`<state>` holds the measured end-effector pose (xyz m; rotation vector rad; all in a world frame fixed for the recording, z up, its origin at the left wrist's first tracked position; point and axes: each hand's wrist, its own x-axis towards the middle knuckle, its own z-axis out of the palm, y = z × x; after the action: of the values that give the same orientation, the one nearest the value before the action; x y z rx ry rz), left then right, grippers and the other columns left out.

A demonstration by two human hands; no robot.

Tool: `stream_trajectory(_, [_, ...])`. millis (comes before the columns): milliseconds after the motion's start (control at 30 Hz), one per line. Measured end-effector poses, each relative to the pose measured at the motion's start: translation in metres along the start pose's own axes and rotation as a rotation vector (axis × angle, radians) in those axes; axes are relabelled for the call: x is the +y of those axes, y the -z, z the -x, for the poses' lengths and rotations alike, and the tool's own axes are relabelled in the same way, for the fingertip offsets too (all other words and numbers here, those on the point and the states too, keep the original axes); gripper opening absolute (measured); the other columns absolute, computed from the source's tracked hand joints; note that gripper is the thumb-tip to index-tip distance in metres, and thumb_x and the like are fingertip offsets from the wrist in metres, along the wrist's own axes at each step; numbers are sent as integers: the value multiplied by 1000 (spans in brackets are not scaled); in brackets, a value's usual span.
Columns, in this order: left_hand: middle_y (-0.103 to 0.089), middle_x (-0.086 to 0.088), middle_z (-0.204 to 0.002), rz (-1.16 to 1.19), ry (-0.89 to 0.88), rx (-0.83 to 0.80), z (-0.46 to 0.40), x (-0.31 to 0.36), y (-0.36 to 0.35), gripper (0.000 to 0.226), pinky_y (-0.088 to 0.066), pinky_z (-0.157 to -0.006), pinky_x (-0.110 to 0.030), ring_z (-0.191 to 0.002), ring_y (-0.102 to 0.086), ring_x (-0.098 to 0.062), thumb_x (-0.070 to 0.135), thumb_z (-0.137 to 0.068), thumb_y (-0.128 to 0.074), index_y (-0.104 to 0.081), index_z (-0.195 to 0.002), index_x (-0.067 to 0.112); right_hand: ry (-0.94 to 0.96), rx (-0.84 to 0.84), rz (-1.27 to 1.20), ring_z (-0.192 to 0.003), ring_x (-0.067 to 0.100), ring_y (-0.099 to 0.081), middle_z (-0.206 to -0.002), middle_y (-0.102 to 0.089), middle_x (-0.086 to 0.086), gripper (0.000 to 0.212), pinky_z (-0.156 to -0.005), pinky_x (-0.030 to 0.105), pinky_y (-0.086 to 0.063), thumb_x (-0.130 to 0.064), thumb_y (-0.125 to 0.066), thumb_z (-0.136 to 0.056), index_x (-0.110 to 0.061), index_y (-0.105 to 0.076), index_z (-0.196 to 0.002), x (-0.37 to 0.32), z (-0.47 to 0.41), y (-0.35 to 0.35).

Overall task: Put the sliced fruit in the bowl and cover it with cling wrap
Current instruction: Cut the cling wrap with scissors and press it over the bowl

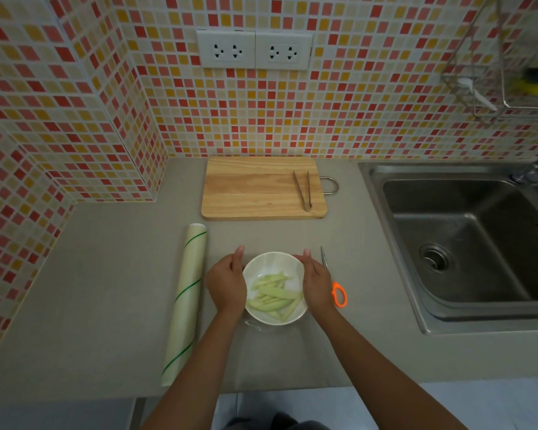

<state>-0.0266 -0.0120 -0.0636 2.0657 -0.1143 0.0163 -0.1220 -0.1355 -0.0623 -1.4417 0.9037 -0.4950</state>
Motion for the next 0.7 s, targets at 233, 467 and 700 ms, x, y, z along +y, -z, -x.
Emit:
stream_trajectory(233, [-74, -16, -107, 55, 90, -228, -6, 11, 17, 63, -49, -94, -36, -108, -66, -30, 45, -102, -26, -71, -109, 2, -98, 23, -81, -86, 20, -69, -89, -75, 8, 57, -80, 31, -53, -45, -32, -100, -8, -75, -91, -4, -2, 3])
stream_trajectory(467, [-53, 0, -144, 322, 121, -309, 37, 5, 6, 49, -35, -115, -32, -134, -47, -11, 38, -103, -28, -35, -149, 24, -112, -95, -183, -96, 22, -66, -102, -71, 12, 57, -89, 34, -50, -42, -25, -102, -7, -70, -103, -6, 5, 10])
stream_trajectory(700, [-43, -3, -152, 356, 157, -222, 26, -7, 0, 47, -29, -111, -15, -136, -40, -8, 35, -104, -28, -36, -148, 24, -230, -42, -214, -80, 19, -64, -87, -68, 11, 59, -74, 30, -51, -42, -27, -102, 2, -65, -112, 0, -11, 17])
